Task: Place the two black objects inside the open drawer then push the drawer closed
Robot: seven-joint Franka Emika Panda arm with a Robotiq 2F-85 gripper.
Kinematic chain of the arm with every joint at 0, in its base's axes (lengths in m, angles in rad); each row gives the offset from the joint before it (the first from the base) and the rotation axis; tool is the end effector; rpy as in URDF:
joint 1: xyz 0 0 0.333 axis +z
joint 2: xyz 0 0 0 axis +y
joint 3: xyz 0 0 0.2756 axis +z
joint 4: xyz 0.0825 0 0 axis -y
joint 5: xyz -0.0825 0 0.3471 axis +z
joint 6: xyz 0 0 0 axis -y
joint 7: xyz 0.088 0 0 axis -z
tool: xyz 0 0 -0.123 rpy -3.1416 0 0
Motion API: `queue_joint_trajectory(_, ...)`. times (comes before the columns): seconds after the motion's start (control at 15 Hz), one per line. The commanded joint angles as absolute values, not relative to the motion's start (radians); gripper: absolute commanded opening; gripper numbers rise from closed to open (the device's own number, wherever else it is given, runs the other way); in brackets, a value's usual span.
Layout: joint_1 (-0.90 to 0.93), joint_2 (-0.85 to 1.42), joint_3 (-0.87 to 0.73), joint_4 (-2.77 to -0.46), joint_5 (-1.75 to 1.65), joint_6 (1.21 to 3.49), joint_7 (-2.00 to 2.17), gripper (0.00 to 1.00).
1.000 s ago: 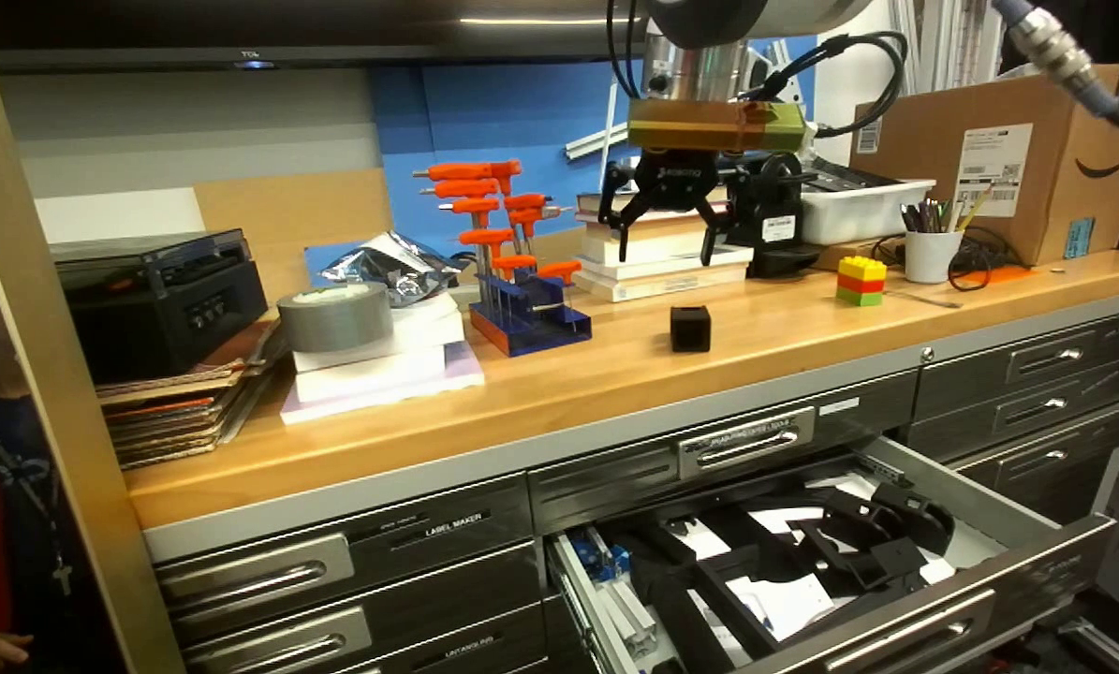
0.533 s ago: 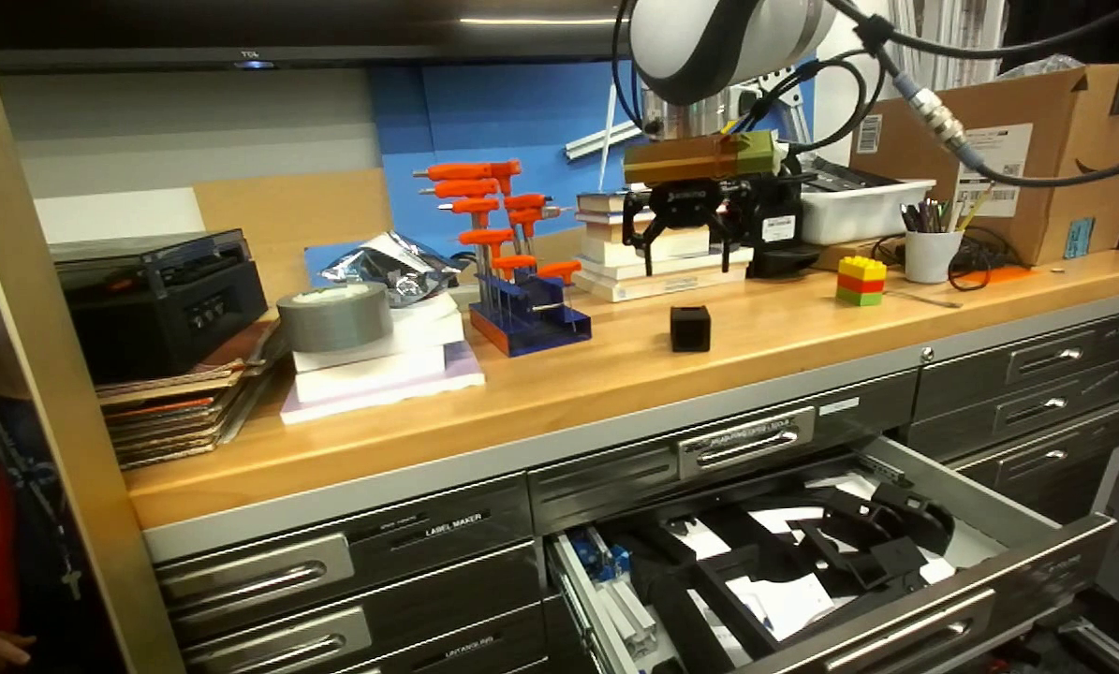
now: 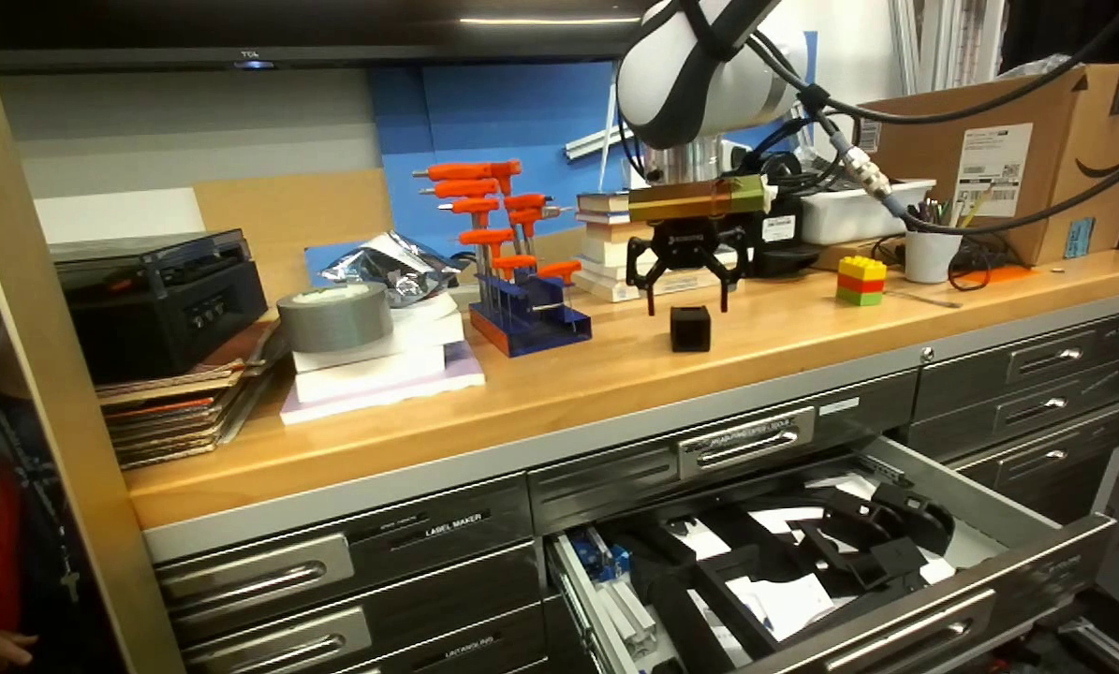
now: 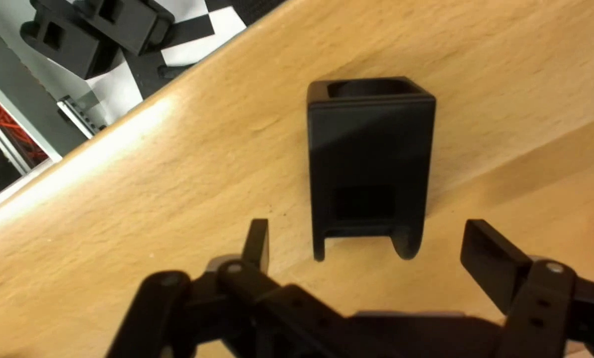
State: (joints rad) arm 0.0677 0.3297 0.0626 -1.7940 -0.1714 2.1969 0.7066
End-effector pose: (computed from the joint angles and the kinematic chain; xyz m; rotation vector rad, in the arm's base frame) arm 0.5993 0.0681 0.3395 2.9653 -0.7335 0.1800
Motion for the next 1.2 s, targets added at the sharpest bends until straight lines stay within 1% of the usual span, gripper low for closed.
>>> queue_joint_trajectory(0.0, 0.078, 0.345, 0.044, -1.762, -0.098, 2.136, 0.601, 1.00)
queue_joint_trajectory(0.27, 0.081, 0.323, 0.035, -1.793, -0.074, 2.141, 0.537, 1.00)
queue_joint_trajectory(1.13, 0.086, 0.380, 0.028, -1.742, -0.058, 2.132, 0.484, 1.00)
